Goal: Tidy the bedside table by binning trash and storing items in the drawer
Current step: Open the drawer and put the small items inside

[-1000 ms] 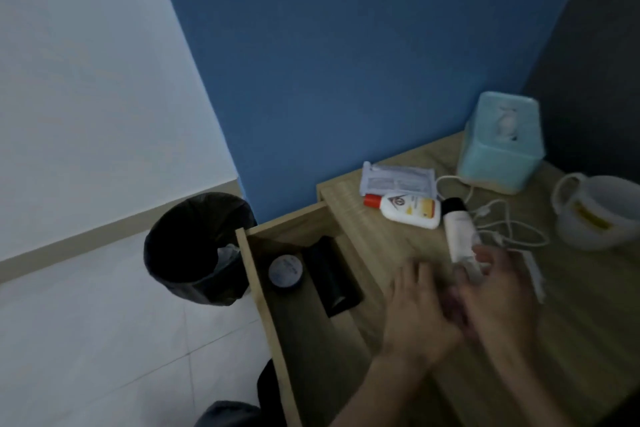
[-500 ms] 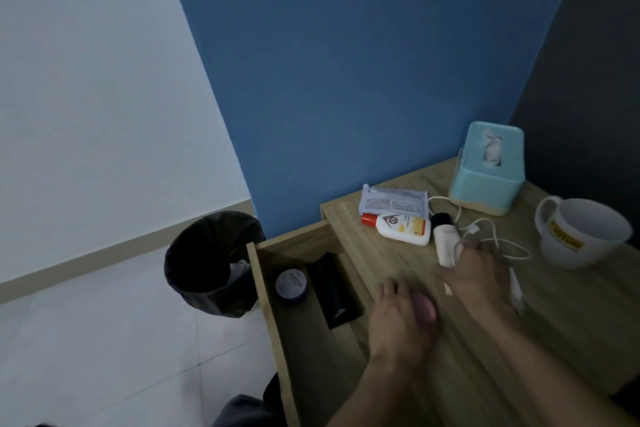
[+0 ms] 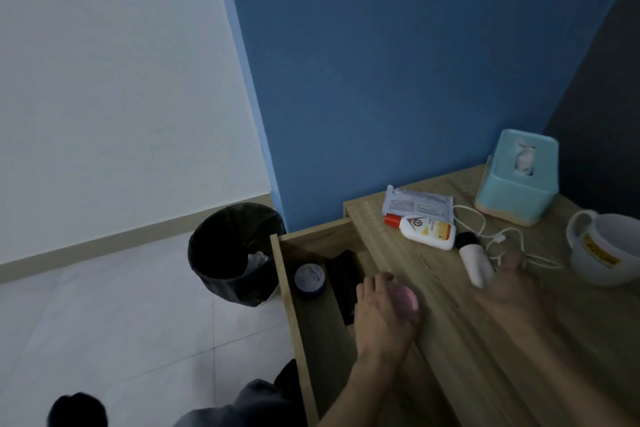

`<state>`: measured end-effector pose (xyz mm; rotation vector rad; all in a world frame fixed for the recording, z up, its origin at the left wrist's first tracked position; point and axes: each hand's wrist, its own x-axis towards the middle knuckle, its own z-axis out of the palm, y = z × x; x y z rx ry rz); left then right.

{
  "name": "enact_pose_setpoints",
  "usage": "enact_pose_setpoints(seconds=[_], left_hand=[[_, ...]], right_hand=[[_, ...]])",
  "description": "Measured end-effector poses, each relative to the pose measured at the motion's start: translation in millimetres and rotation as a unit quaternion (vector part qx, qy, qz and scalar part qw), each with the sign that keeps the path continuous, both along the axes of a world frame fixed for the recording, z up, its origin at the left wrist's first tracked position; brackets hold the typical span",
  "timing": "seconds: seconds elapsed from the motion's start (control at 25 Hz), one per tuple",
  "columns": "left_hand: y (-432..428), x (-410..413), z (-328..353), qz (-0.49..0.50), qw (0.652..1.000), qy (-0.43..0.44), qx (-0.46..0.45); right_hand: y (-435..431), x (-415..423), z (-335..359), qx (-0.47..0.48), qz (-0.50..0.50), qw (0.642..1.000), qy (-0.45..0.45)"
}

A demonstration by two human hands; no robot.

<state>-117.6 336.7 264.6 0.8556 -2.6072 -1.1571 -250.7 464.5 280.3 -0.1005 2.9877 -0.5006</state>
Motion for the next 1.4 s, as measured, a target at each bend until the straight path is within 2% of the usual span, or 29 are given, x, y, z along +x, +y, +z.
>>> enact_pose_setpoints(seconds=[0.12,0.2,0.28,0.48,0.6,0.64,0.72,0.8,0.88,0.92,1.0,1.08,1.24,1.4], left_hand=[[-0.6,-0.4,1.1,-0.008,1.000,0.008,0.003],[1.1,-1.7,2.1,-0.015,1.000,0.012,0.006],[3.3,-3.0,2.6,-0.020,1.000,0.015,0.009],[5.1,-3.6,3.4,-0.033,0.999,0.010,0.010],[2.9,-3.4,2.2,-0.034,0.999,0.002,0.010],[1.9,-3.0,2.5,-0.030,0.999,0.002,0.010],[-2.3,-3.3,3.2,-0.016,1.000,0.003,0.012],[-10.1,-2.9,1.8,0.004,1.000,-0.005,0.009],[-19.0,-0.7,-0.1,0.039,0.999,-0.007,0.012],[-23.8,-0.6,-1.5,0.058,0.998,-0.005,0.017],[-31.8,1.2,-5.2,0.088,0.996,-0.003,0.033],[-39.9,8.2,-17.9,0.103,0.993,-0.022,0.060],[-60.3,36.9,-58.8,0.129,0.976,-0.147,0.100],[-63.6,40.5,-71.3,0.153,0.975,-0.155,0.050]], right_hand=[[0.7,3.5,-4.1,-0.011,0.023,0.998,0.052],[-1.4,1.9,-10.0,0.042,0.086,0.985,0.142],[-8.5,-0.1,-14.6,0.088,0.145,0.972,0.164],[-27.1,-18.7,-11.2,0.147,0.055,0.988,0.016],[-34.8,-31.1,-3.3,0.127,-0.005,0.989,-0.079],[-36.4,-29.2,-2.2,0.130,-0.004,0.989,-0.073],[-38.8,-15.8,4.7,0.136,0.045,0.990,-0.007],[-44.6,2.1,15.3,0.094,0.083,0.992,0.026],[-57.2,20.2,28.2,0.010,0.079,0.997,0.004],[-63.9,27.3,30.4,-0.062,0.072,0.995,-0.023],[-78.9,43.5,31.2,-0.235,0.073,0.966,-0.080],[-93.4,62.6,23.8,-0.316,0.093,0.936,-0.122],[-125.7,100.9,-23.4,-0.284,0.139,0.932,-0.179],[-139.3,112.8,-79.2,-0.202,0.093,0.948,-0.226]])
